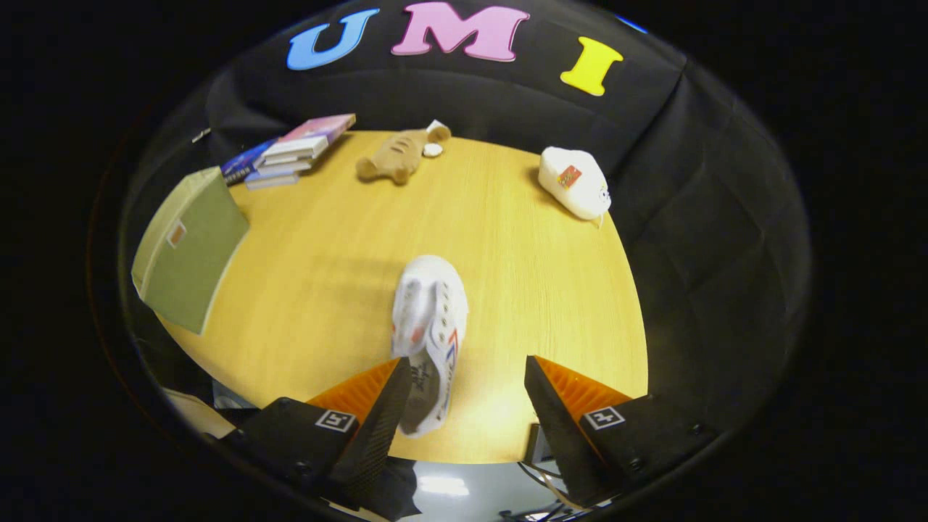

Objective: Open the storage box then place both shoes into the box .Put the left shoe in first, then the right shoe, with the right side of both shoes facing outward in a uniform manner.

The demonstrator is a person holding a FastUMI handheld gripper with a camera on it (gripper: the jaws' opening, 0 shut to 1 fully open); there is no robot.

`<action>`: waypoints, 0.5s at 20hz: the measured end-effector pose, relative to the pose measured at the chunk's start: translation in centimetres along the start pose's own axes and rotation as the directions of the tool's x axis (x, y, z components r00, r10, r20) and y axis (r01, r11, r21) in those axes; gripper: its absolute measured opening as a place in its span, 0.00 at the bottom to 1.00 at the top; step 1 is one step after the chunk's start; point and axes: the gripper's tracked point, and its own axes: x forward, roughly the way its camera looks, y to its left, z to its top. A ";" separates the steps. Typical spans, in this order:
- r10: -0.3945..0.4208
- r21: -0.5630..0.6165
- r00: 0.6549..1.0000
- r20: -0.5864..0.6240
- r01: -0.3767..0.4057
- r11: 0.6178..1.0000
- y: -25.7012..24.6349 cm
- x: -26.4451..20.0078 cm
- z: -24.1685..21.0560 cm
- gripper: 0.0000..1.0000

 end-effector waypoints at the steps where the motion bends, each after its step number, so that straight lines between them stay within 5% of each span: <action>1: 0.009 -0.015 1.000 -0.027 -0.009 1.000 -0.1 1.2 -0.9 0.96; 4: 0.048 -0.028 0.995 -0.084 -0.050 0.998 0.4 4.0 -2.4 0.93; 10: 0.076 0.048 0.997 -0.014 -0.076 0.996 0.7 8.3 0.9 0.88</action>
